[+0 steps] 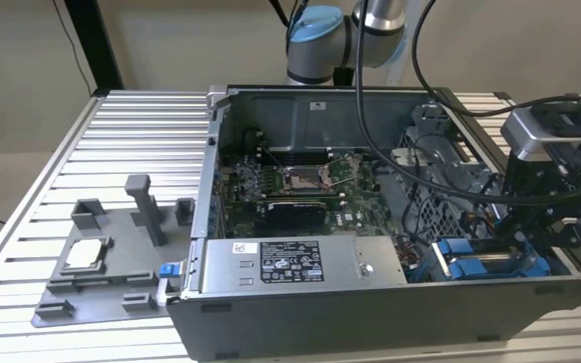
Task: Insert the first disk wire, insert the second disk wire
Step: 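Insert the second disk wire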
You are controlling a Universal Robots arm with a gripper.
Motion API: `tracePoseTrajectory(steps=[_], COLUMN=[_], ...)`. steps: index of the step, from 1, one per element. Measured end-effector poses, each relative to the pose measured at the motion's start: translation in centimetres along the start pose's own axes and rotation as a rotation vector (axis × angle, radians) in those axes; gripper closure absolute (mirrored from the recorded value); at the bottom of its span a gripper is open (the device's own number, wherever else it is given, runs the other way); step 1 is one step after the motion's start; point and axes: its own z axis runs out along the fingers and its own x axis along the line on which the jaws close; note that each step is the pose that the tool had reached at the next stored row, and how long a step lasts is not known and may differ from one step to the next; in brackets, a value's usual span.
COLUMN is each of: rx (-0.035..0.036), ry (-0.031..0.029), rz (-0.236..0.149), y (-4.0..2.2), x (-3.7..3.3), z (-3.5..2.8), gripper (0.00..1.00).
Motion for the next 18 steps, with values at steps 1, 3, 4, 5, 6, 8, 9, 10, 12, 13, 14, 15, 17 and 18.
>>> tracePoseTrajectory(steps=[1,3,4,5,6,8,9,10,12,13,14,15,17,18], rx=[0.0,0.0001,0.0,0.0,0.0,-0.0001,-0.0001,-0.0002,-0.0042,-0.0067,-0.0088,-0.0112,-0.0155,-0.0173], ry=[0.0001,0.0002,0.0002,0.0002,0.0002,-0.0011,-0.0013,-0.0006,0.0,0.0,0.0007,0.0008,0.0011,0.0011], rz=[0.0,0.0,0.0,0.0,0.0,0.0,0.0,0.0,0.0,0.0,0.001,0.001,0.001,0.001], y=[0.0,0.0,0.0,0.0,0.0,0.0,0.0,0.0,0.0,0.01,0.02,0.03,0.04,0.05], x=[0.0,0.0,0.0,0.01,0.01,0.01,0.01,0.01,-0.03,-0.04,-0.06,-0.08,-0.13,-0.15], z=[0.0,0.03,0.04,0.04,0.05,0.11,0.12,0.08,-0.31,-0.57,-0.85,-1.14,-1.75,-2.07], gripper=[1.0,1.0,1.0,1.0,1.0,0.0,0.0,0.0,0.0,0.0,0.0,0.0,0.0,0.0])
